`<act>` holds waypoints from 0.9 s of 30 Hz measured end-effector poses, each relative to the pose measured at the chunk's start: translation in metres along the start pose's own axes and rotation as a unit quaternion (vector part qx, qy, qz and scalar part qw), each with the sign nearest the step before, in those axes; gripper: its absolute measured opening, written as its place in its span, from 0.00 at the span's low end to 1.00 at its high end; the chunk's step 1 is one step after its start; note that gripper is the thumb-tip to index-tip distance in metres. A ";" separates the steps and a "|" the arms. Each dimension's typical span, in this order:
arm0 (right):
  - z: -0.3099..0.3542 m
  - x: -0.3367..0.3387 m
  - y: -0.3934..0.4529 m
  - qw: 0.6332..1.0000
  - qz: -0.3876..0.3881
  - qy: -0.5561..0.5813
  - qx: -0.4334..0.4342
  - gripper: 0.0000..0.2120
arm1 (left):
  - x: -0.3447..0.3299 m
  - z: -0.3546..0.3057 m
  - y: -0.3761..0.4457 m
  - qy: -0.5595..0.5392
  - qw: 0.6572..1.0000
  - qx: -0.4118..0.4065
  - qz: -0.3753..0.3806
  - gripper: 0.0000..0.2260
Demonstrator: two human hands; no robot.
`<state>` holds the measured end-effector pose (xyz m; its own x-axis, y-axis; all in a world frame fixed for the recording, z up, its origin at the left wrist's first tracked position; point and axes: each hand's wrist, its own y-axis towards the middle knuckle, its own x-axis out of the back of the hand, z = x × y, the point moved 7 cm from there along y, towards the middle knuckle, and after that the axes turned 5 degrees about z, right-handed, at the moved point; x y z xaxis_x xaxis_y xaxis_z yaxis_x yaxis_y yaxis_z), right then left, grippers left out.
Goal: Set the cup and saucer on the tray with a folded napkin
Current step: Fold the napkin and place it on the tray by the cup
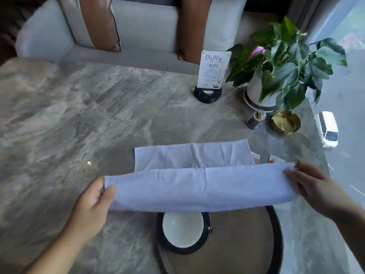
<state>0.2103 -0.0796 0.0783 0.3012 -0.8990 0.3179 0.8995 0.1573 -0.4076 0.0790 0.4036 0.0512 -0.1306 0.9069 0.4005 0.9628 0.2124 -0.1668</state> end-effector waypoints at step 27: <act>-0.059 -0.038 0.160 0.908 -0.121 -0.395 -0.072 0.22 | -0.077 0.051 0.112 0.438 0.897 0.027 -0.059 0.26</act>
<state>0.3239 -0.0444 -0.0491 0.2841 -0.3168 0.9049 0.9364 -0.1112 -0.3329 0.1845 0.3755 -0.0442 0.0267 0.2480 0.9684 0.9386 0.3272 -0.1097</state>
